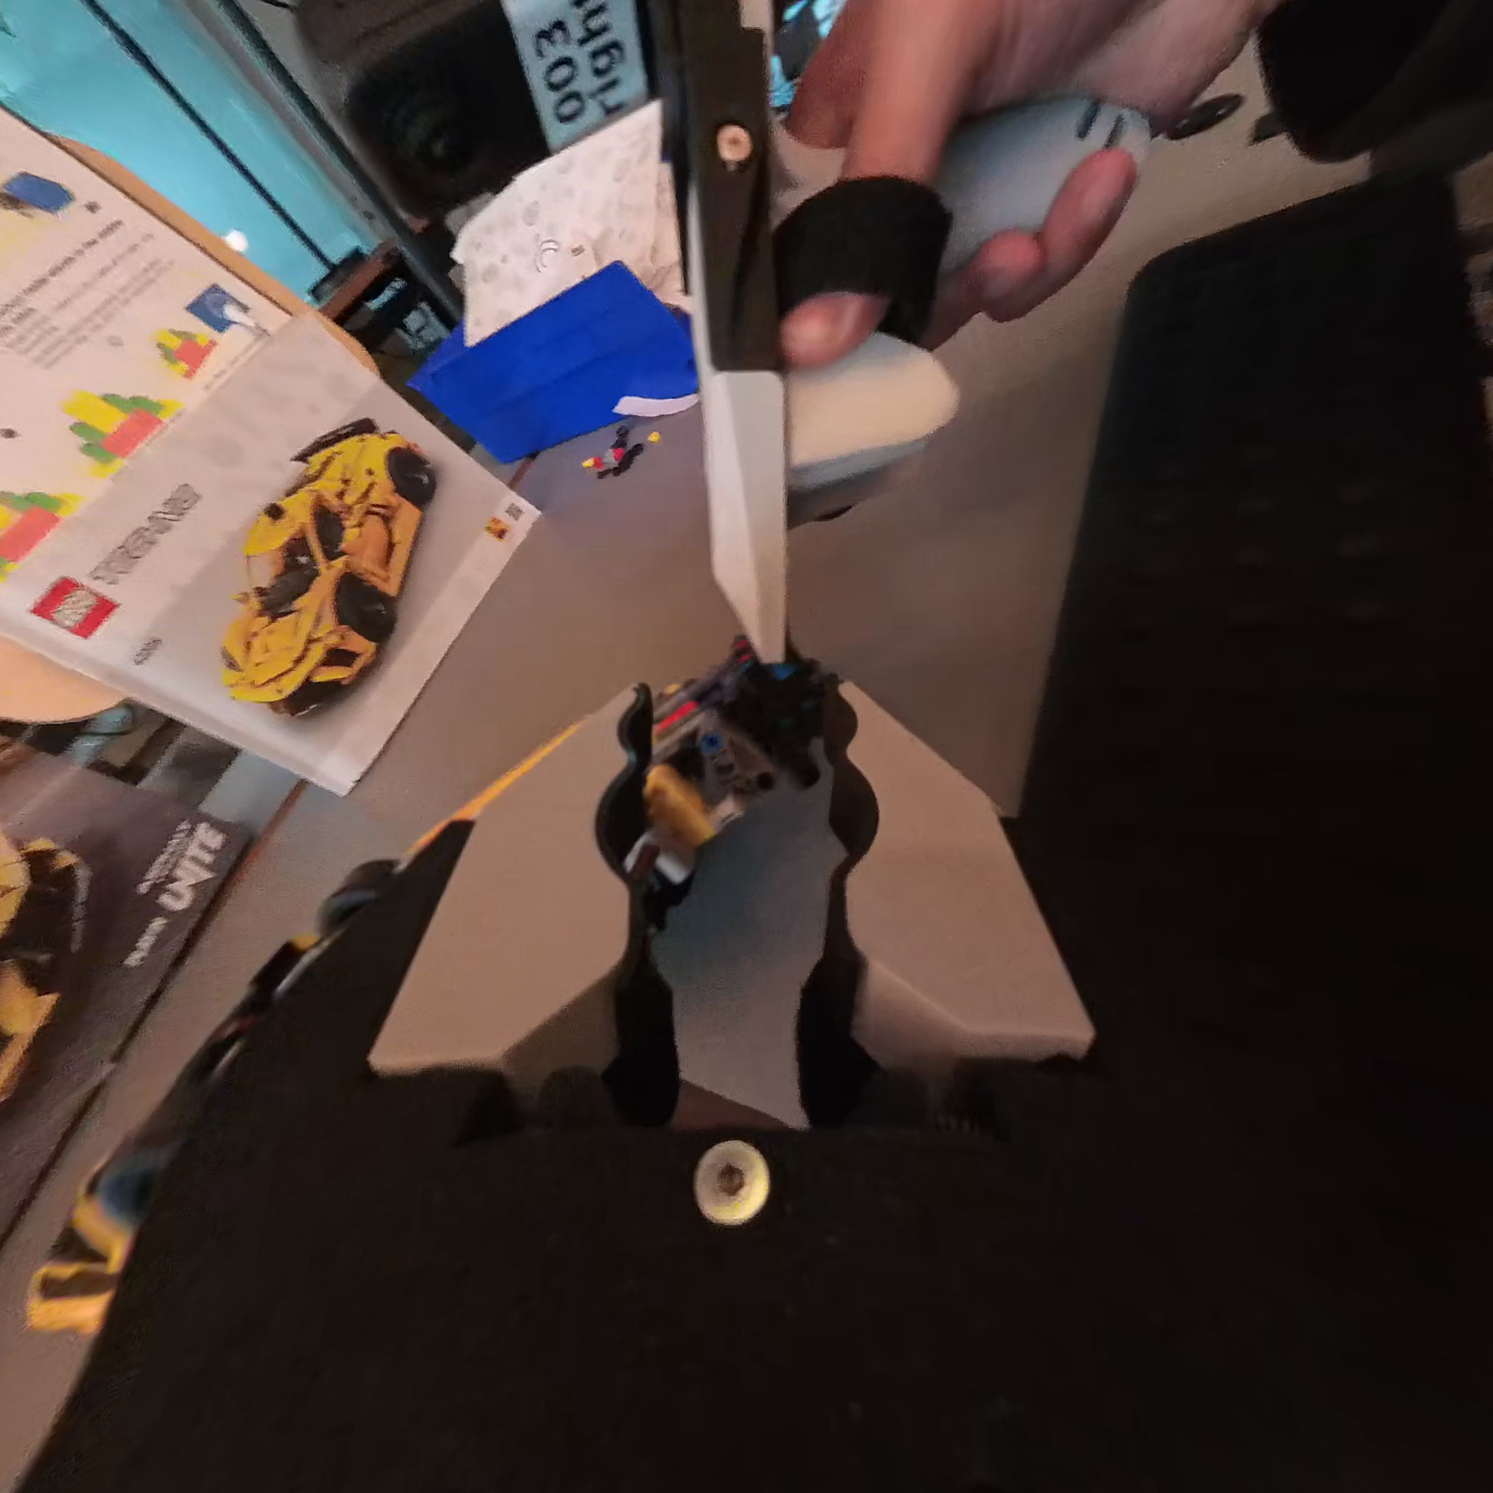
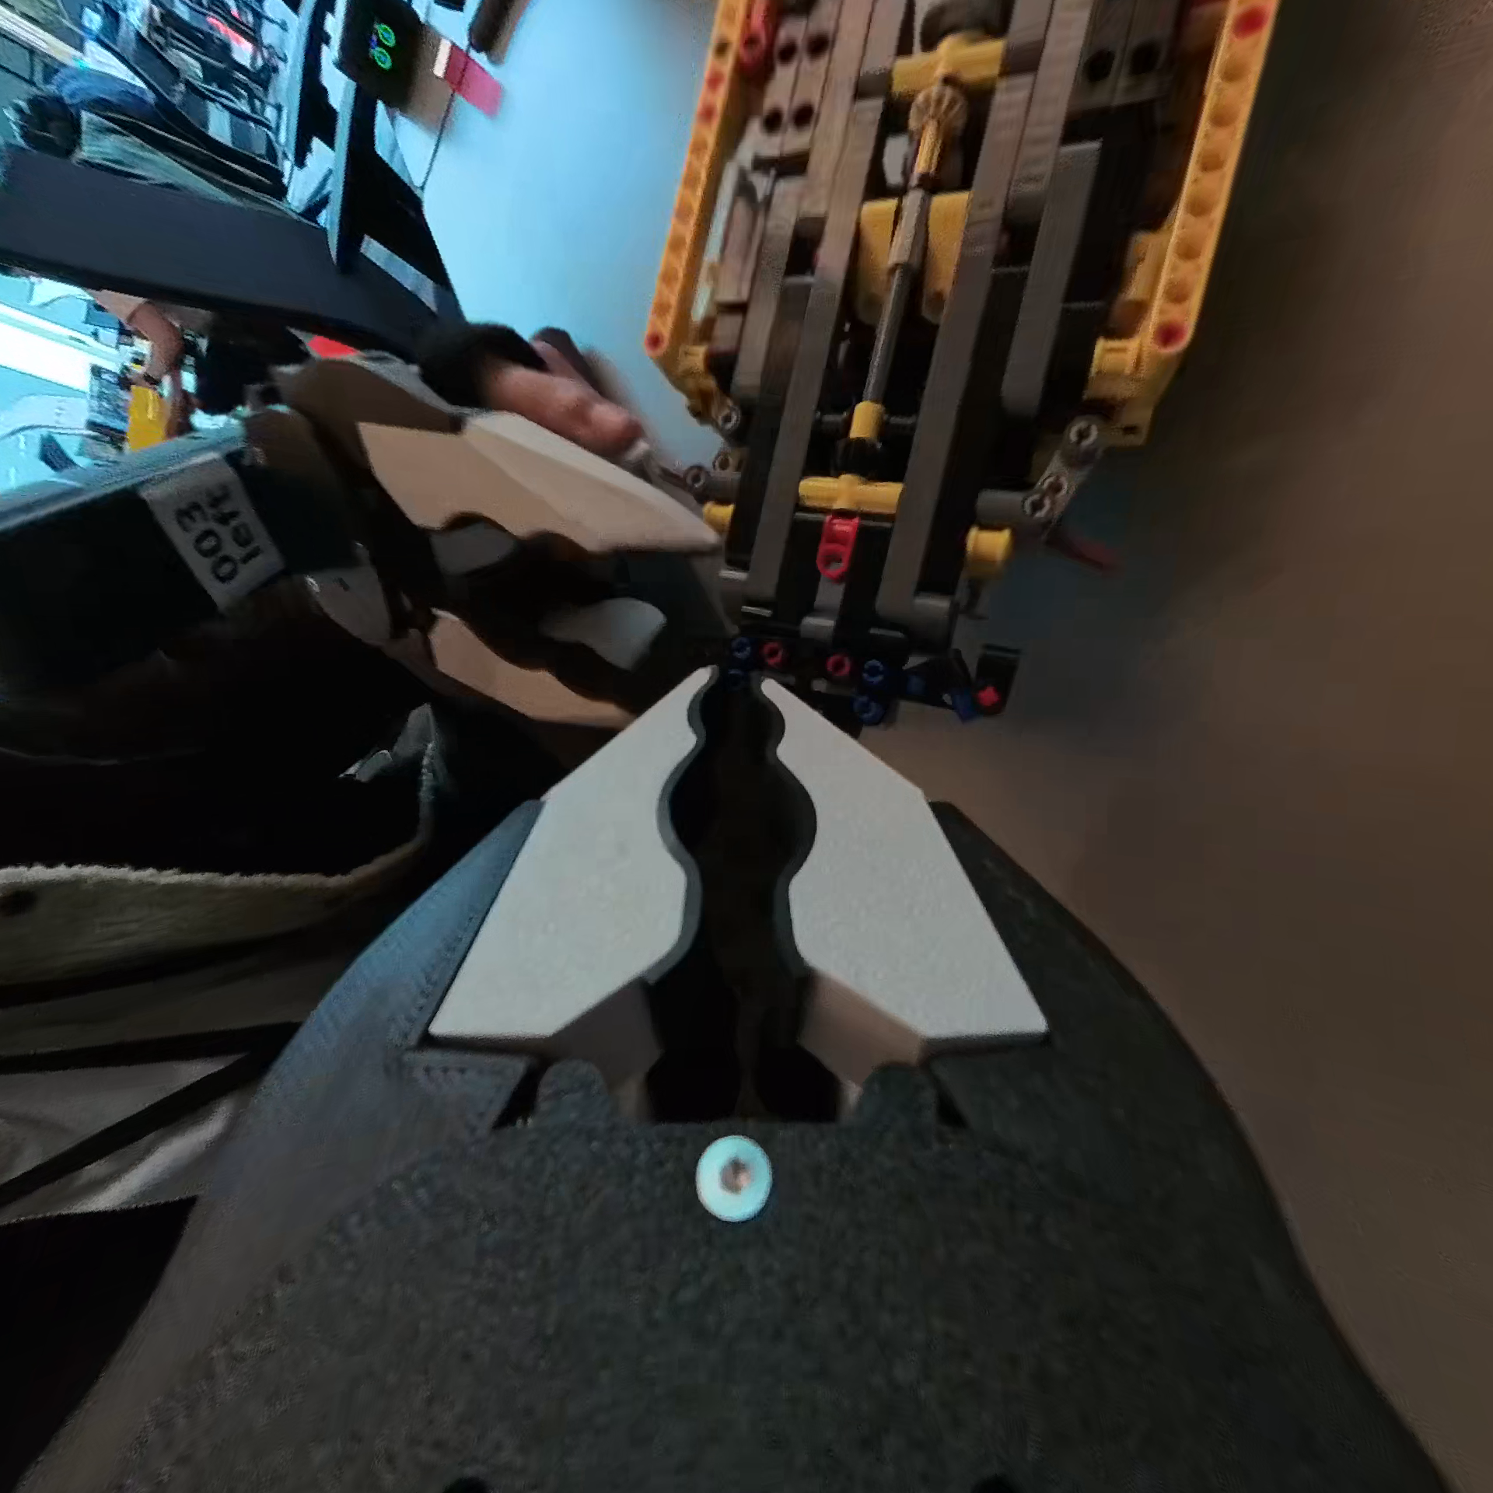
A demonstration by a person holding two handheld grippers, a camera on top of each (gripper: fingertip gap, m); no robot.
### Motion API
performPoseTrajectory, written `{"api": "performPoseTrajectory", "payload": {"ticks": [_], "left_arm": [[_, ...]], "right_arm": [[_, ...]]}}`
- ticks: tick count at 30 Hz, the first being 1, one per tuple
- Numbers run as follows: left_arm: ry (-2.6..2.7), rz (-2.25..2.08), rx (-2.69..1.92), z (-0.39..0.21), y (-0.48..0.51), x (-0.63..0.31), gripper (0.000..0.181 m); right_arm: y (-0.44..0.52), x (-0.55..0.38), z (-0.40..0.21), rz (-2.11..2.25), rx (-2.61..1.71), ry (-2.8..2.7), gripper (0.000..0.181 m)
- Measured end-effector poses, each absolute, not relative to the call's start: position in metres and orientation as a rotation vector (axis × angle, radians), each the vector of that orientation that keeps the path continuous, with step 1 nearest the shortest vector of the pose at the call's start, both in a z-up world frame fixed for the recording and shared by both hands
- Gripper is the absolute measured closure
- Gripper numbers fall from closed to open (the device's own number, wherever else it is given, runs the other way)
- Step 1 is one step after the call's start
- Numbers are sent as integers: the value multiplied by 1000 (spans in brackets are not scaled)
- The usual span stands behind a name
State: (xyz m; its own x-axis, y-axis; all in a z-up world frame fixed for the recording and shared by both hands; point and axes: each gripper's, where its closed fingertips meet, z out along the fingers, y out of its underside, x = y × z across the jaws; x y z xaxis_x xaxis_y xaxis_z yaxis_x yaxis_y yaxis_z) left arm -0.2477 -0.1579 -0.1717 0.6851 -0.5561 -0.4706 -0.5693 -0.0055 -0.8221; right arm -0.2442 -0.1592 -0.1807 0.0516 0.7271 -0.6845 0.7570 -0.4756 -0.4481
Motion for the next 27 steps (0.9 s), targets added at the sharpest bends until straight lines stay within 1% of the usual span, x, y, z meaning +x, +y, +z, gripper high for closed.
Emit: {"api": "performPoseTrajectory", "payload": {"ticks": [4,6,7,13,14,15,18,19,21,22,24,26,27], "left_arm": [[959,41,-1678,-186,-152,-243,140],[962,49,-1668,-189,-151,-241,149],[964,66,-1658,-190,-150,-241,150],[1012,178,-1665,-206,-145,-245,150],[1013,185,-1659,-208,-145,-246,150],[1010,194,-1650,-209,-145,-247,150],[981,180,-1651,-206,-144,-249,150],[1013,196,-1687,-216,-143,-250,151],[1133,308,-1718,-237,-145,-250,154],[1140,325,-1695,-234,-146,-247,154],[1054,240,-1681,-222,-144,-248,154],[992,196,-1672,-214,-143,-251,154],[991,195,-1669,-213,-143,-251,154]], "right_arm": [[-163,-245,-181,-1342,2313,1725,177],[-165,-245,-183,-1247,2355,1866,178],[-164,-245,-184,-1197,2384,1947,178],[-156,-247,-199,-847,2520,2650,179],[-155,-249,-201,-879,2539,2701,180],[-155,-250,-201,-1002,2563,2665,180],[-154,-252,-193,-1644,2549,2331,181],[-148,-250,-181,-1851,2572,2239,181],[-136,-237,-136,-2214,2560,2171,181],[-130,-234,-136,-2181,2579,2178,181],[-131,-236,-164,-2036,2550,2164,181],[-147,-240,-178,-1873,2452,2393,181],[-147,-241,-184,-1746,2483,2539,181]]}}
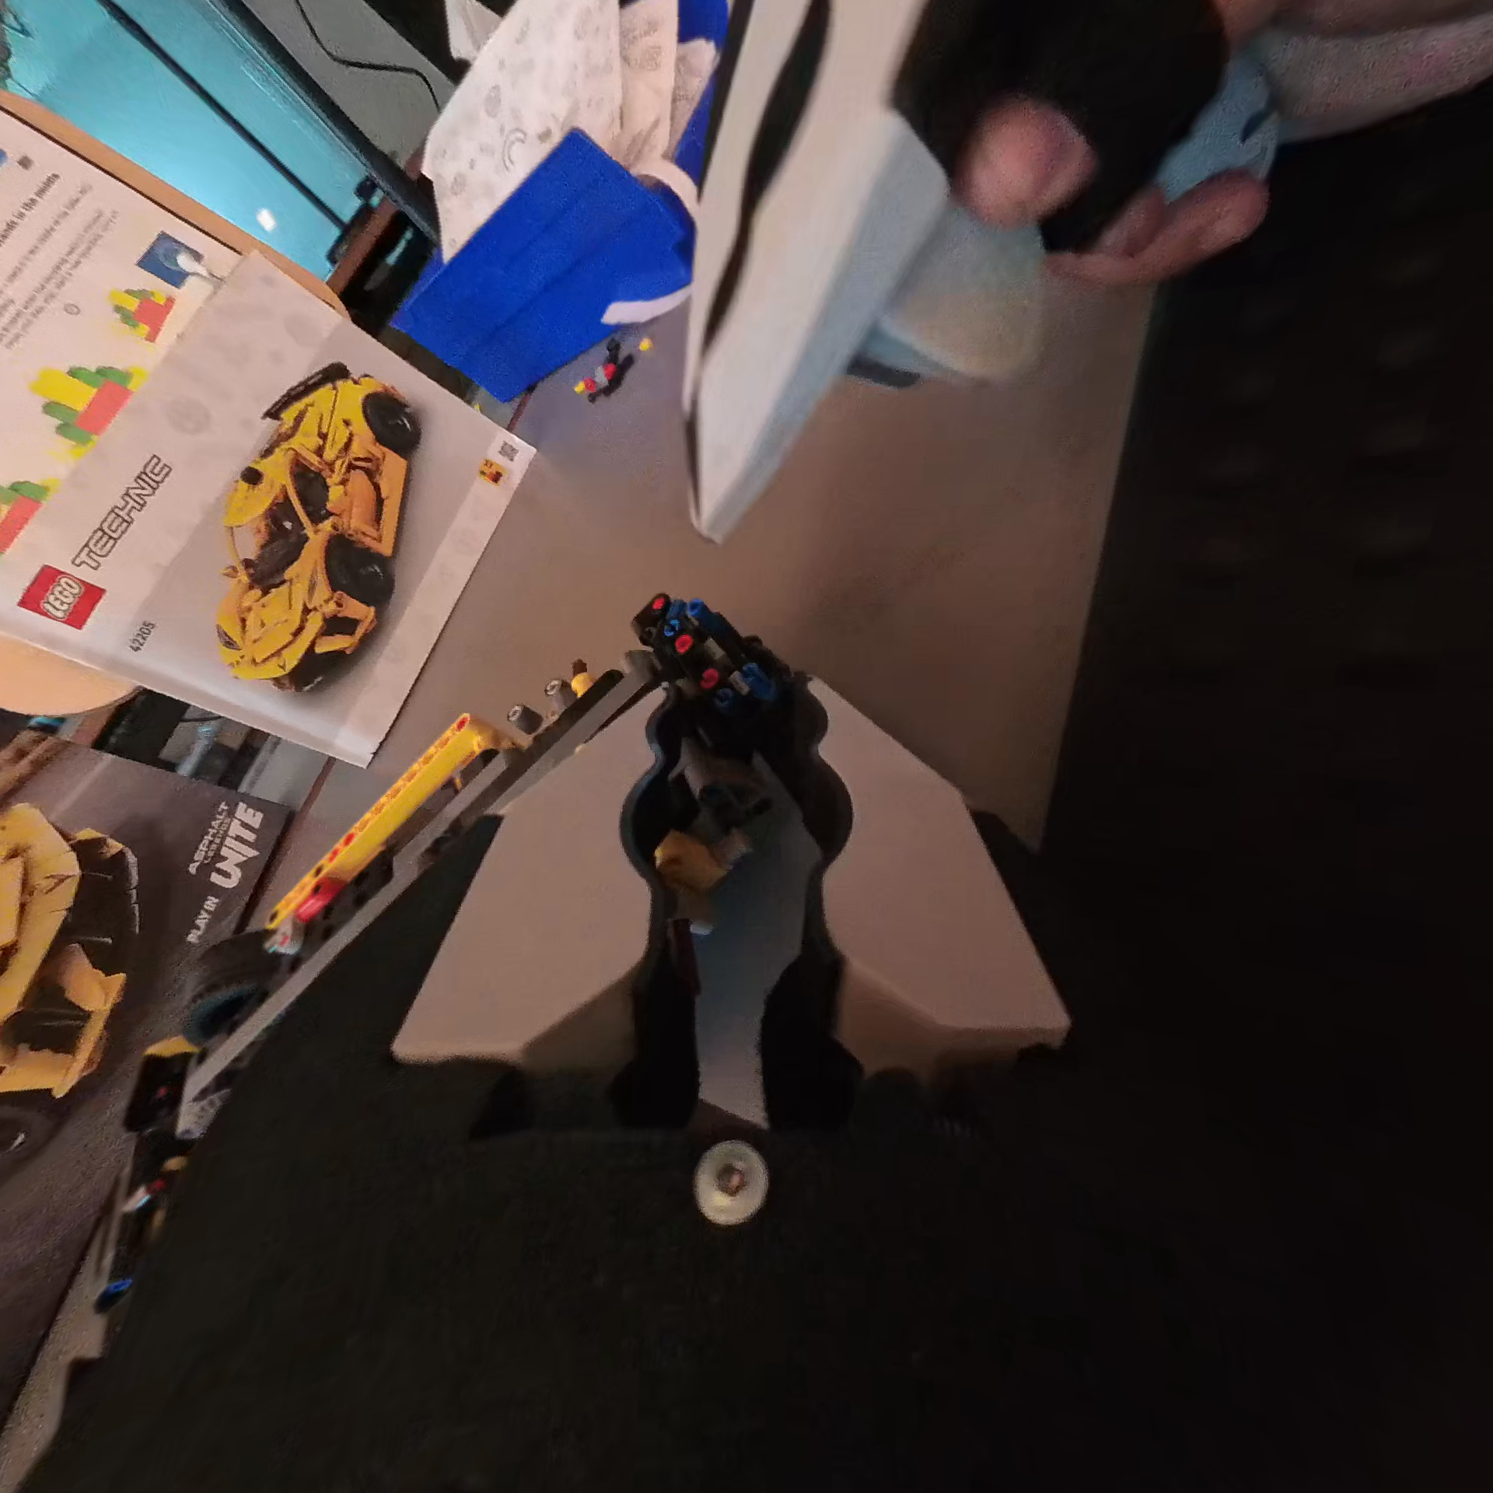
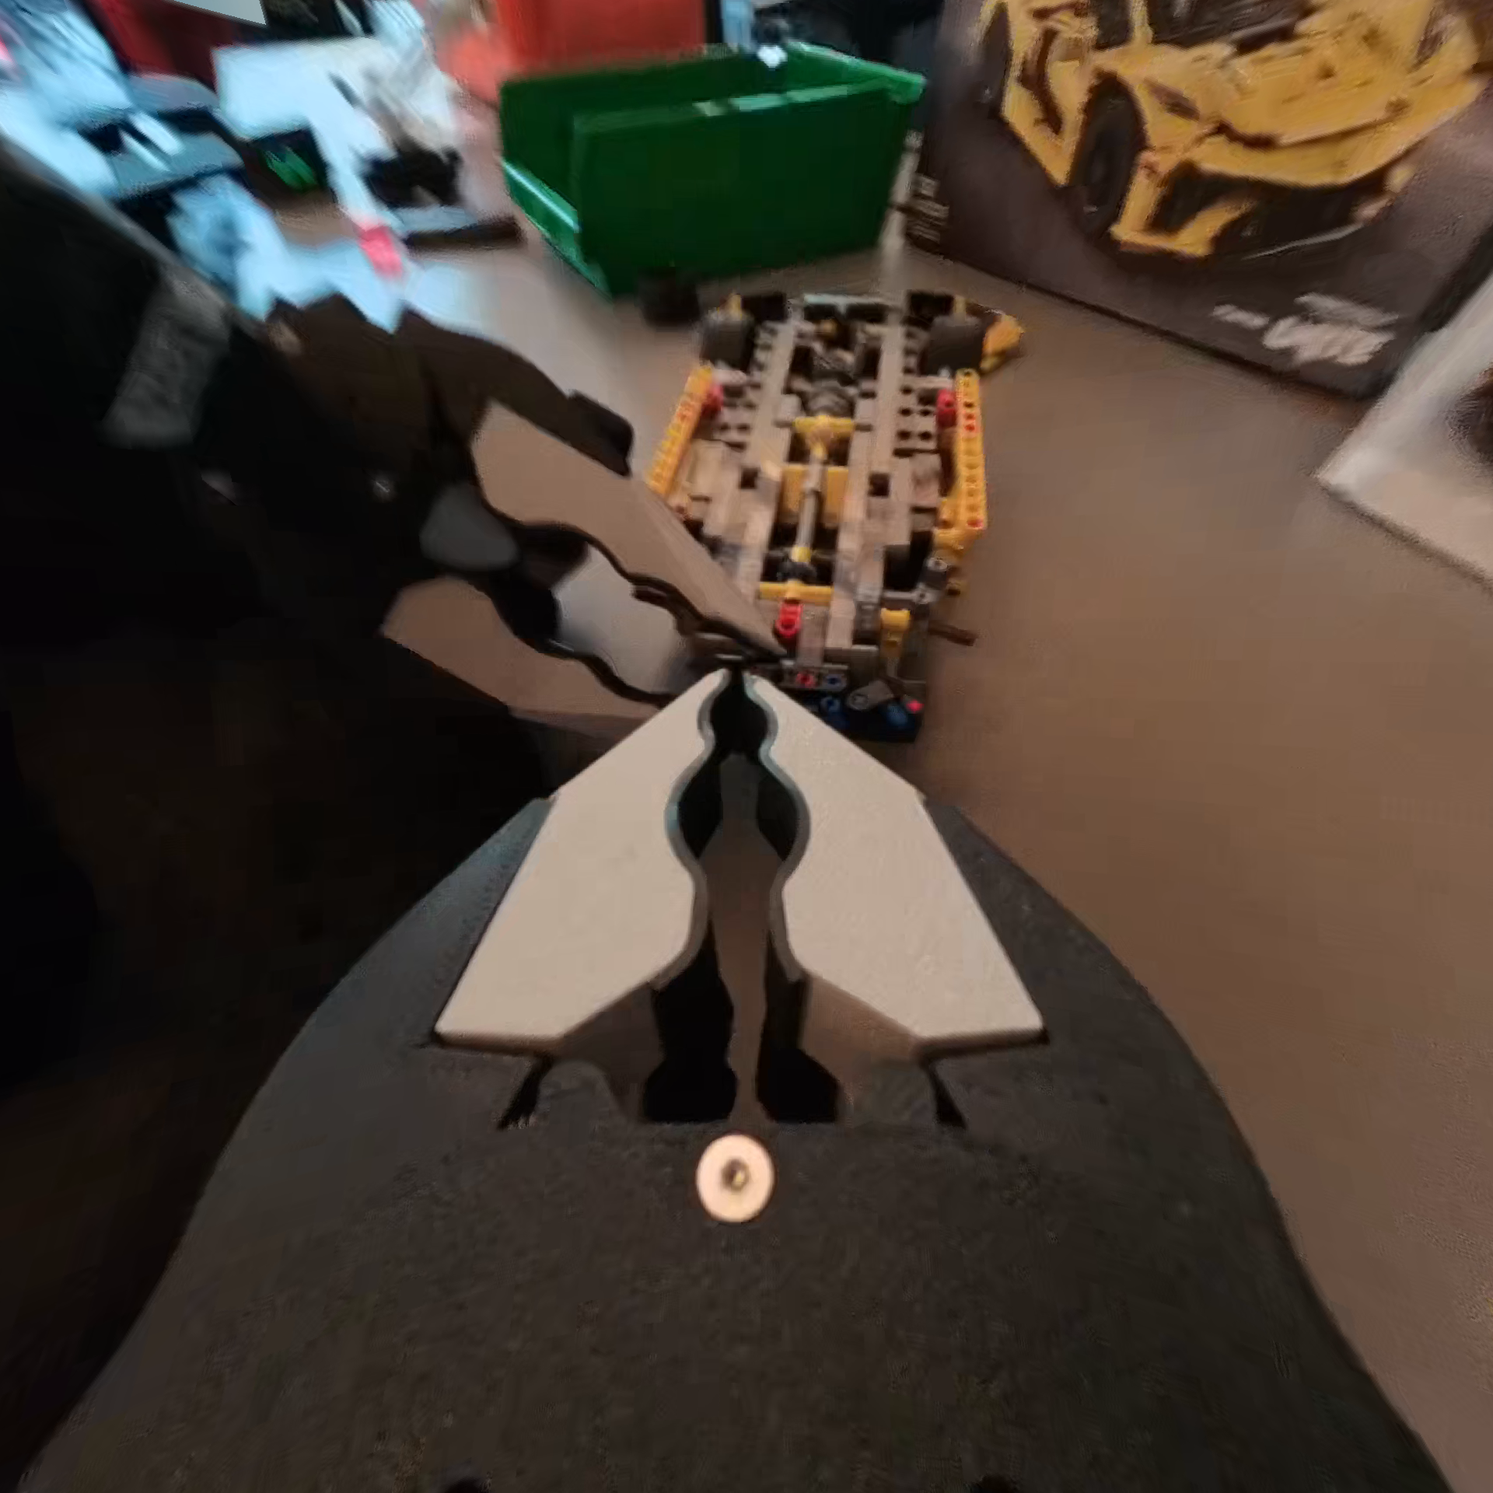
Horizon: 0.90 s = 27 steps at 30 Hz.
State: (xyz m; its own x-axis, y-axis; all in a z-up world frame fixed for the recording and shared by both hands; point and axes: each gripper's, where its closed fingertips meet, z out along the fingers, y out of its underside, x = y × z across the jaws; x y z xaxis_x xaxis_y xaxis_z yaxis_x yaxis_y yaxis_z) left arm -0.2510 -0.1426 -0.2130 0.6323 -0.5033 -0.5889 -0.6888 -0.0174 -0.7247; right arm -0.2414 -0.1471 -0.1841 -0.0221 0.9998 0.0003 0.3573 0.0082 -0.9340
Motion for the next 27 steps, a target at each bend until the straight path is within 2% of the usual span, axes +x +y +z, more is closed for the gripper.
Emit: {"api": "performPoseTrajectory", "payload": {"ticks": [1,2,4,8,13,18,20,27], "left_arm": [[999,201,-1669,-214,-143,-250,154],[1008,212,-1665,-215,-142,-250,155],[1015,228,-1658,-216,-142,-250,155],[1006,226,-1653,-214,-142,-250,154],[1009,233,-1645,-214,-142,-250,155],[1018,250,-1644,-215,-142,-250,156],[1028,255,-1653,-217,-142,-250,157],[965,254,-1668,-215,-137,-256,159]], "right_arm": [[-145,-243,-189,922,-1441,-1496,179],[-147,-244,-191,849,-1411,-1515,168],[-148,-245,-193,767,-1369,-1521,170],[-152,-250,-204,759,-1415,-1582,162],[-156,-253,-206,886,-1480,-1609,169],[-154,-258,-211,980,-1577,-1614,168],[-151,-258,-215,966,-1610,-1623,175],[-146,-266,-210,926,-1569,-1597,180]]}}
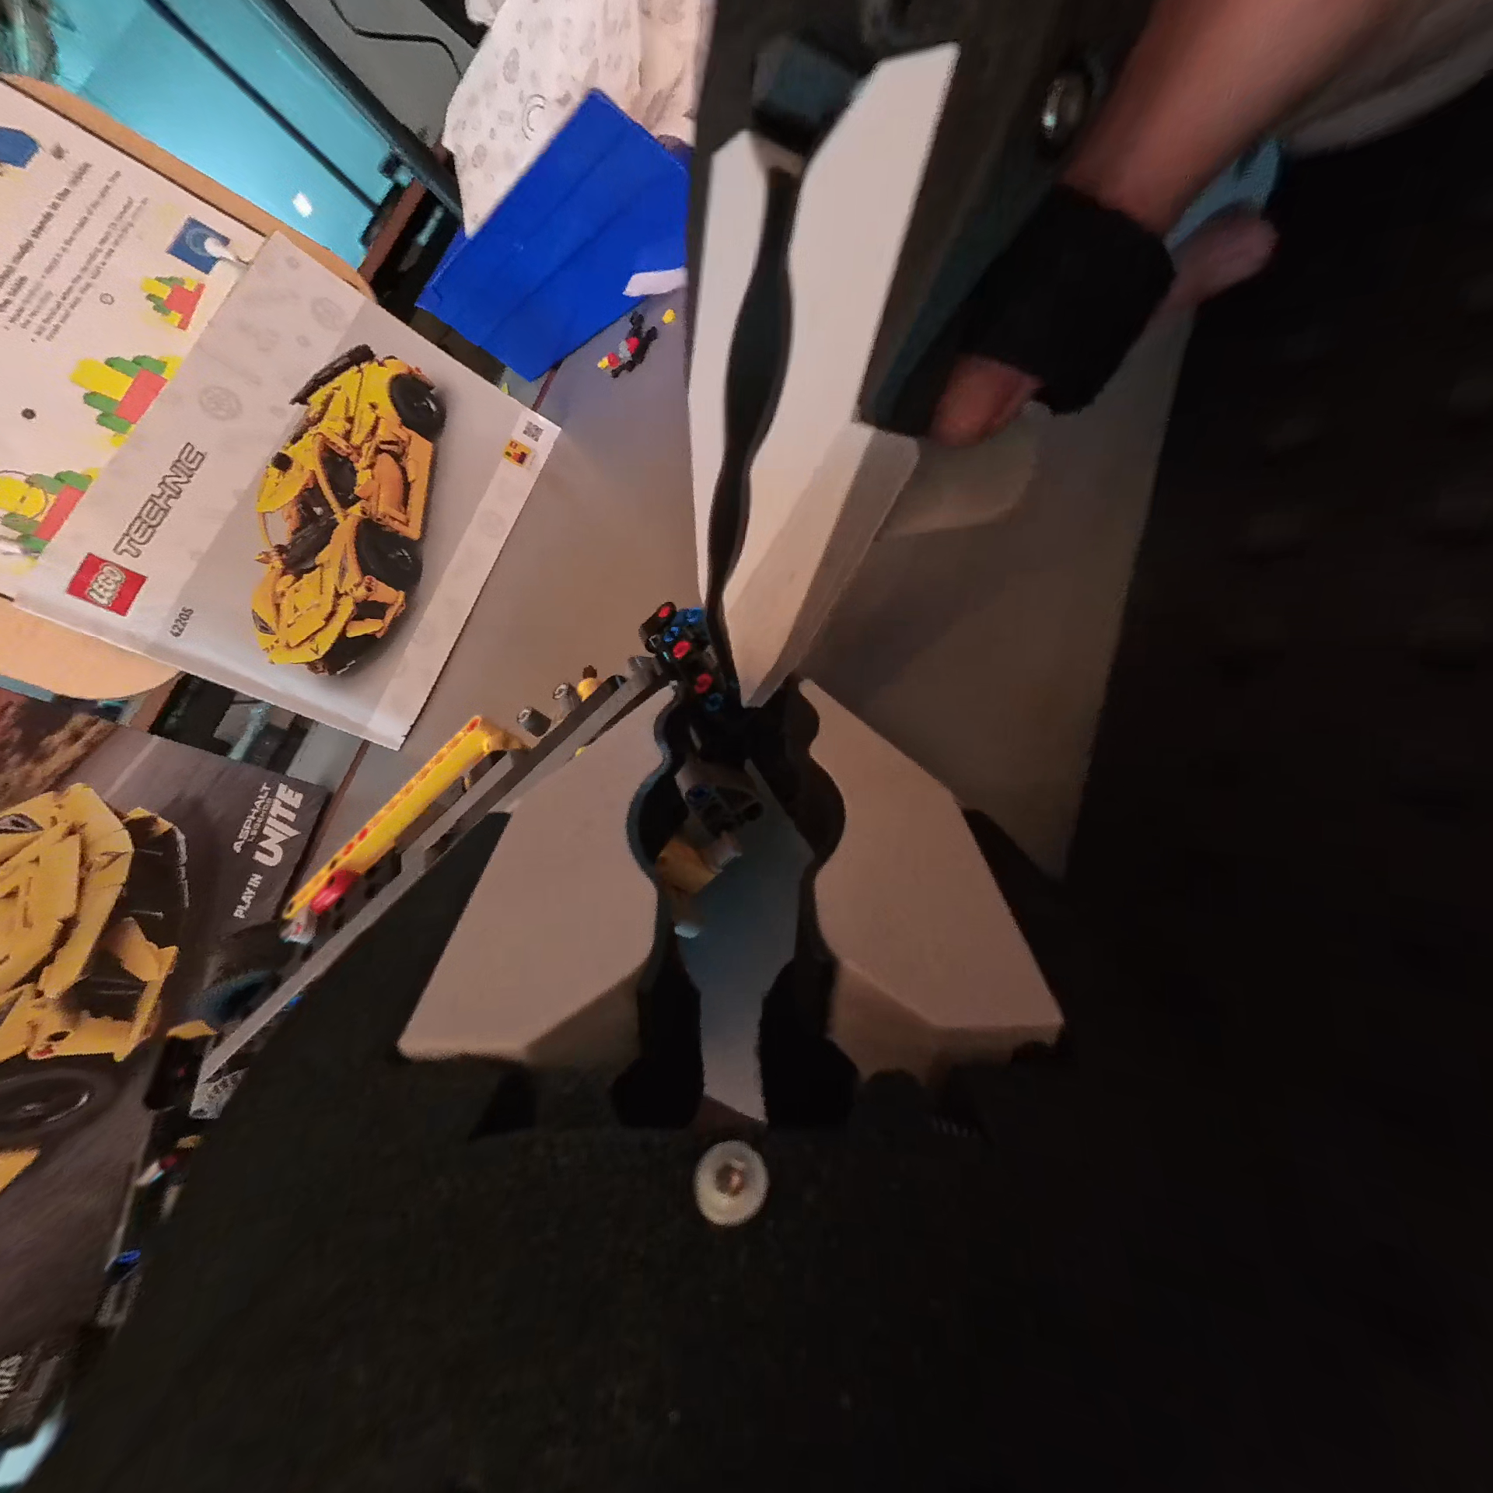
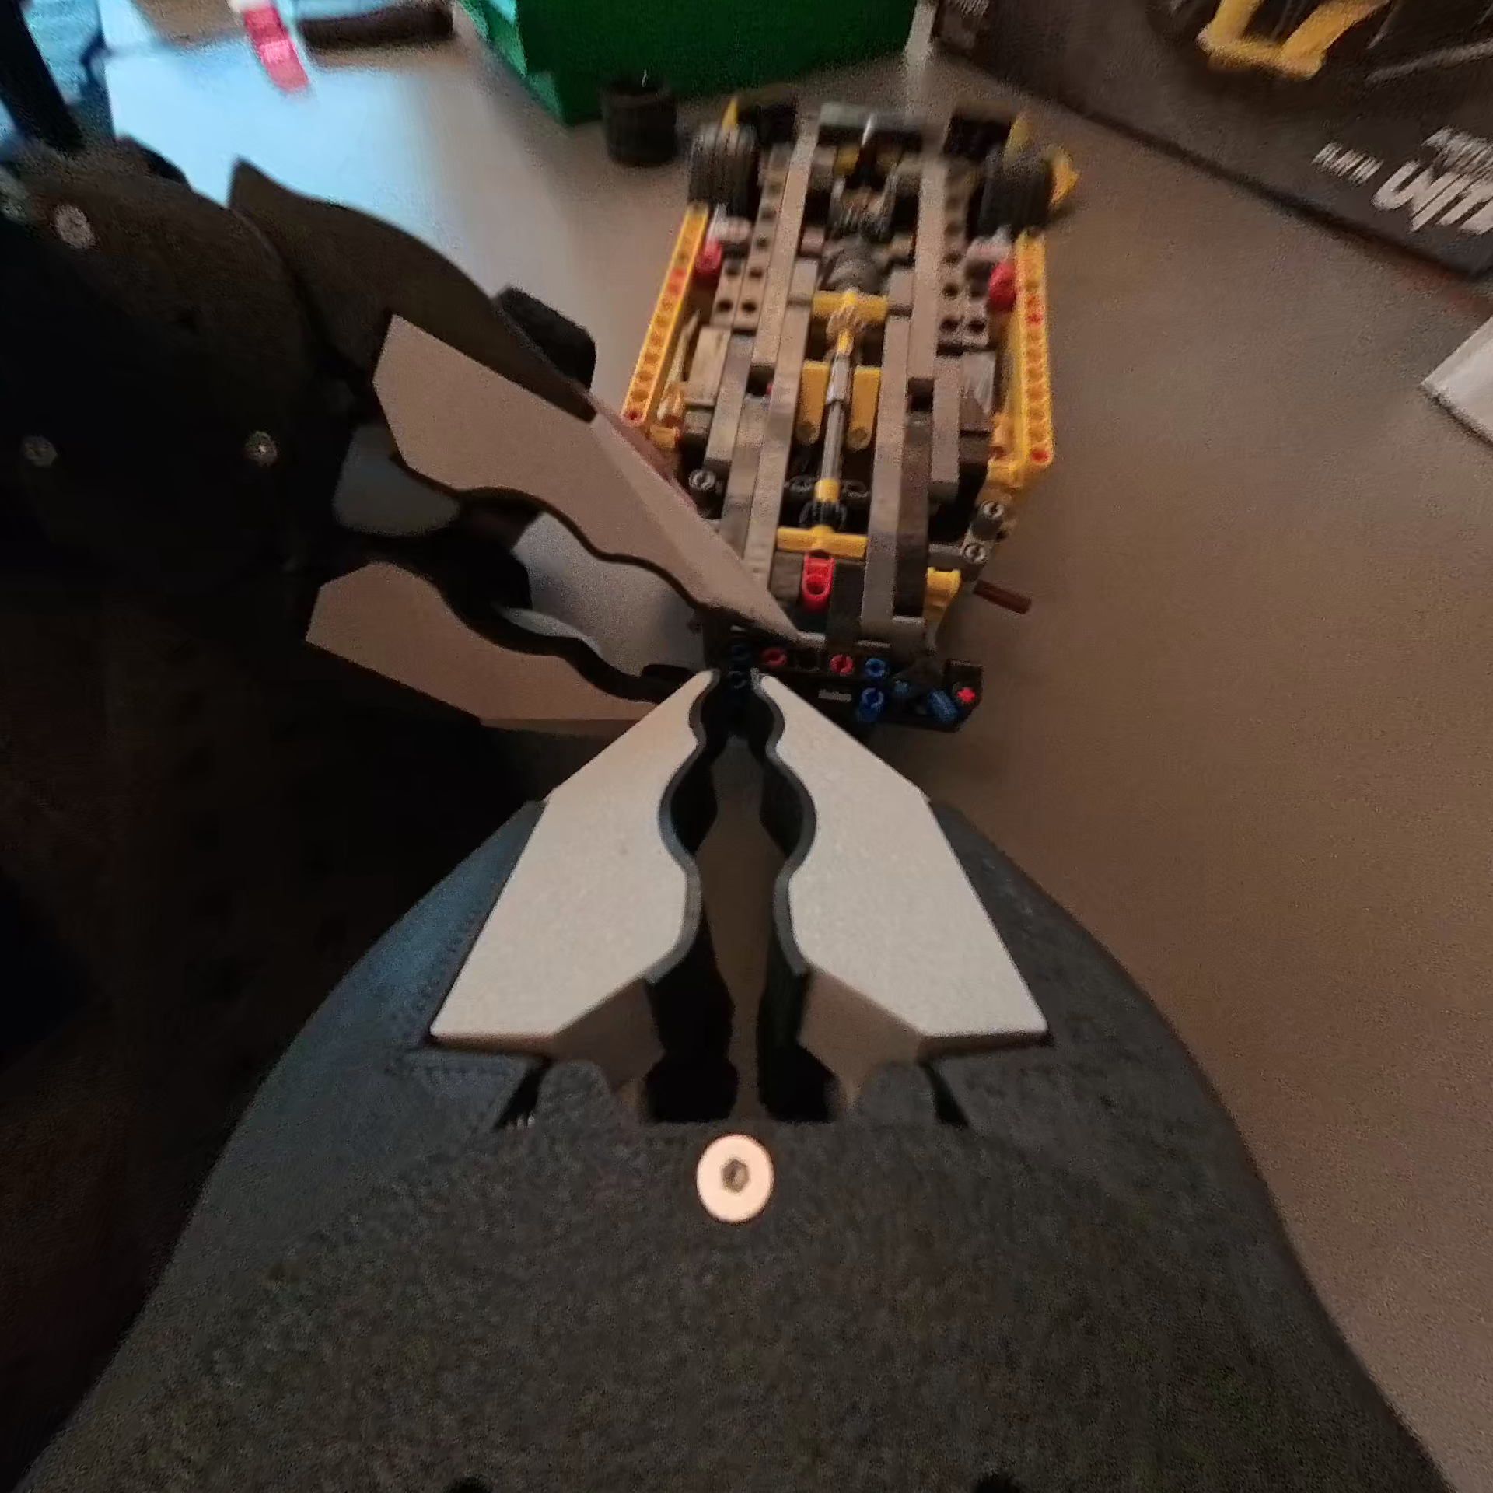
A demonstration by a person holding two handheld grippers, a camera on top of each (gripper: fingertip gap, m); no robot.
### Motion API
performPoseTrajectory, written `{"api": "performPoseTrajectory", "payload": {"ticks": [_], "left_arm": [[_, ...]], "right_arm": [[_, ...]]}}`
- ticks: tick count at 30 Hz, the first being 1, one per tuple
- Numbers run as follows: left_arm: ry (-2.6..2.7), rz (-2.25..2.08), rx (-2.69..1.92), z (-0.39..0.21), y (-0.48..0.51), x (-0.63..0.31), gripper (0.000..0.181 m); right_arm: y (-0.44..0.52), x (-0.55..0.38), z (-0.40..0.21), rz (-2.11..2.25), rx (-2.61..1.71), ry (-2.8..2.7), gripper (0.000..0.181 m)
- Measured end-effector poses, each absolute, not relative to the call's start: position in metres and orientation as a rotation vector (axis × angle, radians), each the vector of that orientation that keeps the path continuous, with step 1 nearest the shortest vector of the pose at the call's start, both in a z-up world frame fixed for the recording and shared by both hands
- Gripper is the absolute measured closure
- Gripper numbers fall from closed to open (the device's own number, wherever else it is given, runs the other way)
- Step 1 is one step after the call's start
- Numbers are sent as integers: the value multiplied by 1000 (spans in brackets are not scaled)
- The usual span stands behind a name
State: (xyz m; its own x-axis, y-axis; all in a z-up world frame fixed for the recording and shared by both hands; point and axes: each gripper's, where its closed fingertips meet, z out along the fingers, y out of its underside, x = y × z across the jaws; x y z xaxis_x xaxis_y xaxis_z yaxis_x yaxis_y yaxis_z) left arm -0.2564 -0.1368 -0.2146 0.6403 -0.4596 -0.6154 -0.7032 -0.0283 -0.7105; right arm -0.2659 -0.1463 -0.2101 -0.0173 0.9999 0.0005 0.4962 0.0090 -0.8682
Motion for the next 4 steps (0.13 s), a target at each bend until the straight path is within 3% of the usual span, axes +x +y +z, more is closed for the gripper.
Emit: {"api": "performPoseTrajectory", "payload": {"ticks": [4], "left_arm": [[948,234,-1667,-213,-136,-255,158]], "right_arm": [[-145,-265,-204,910,-1535,-1566,181]]}}
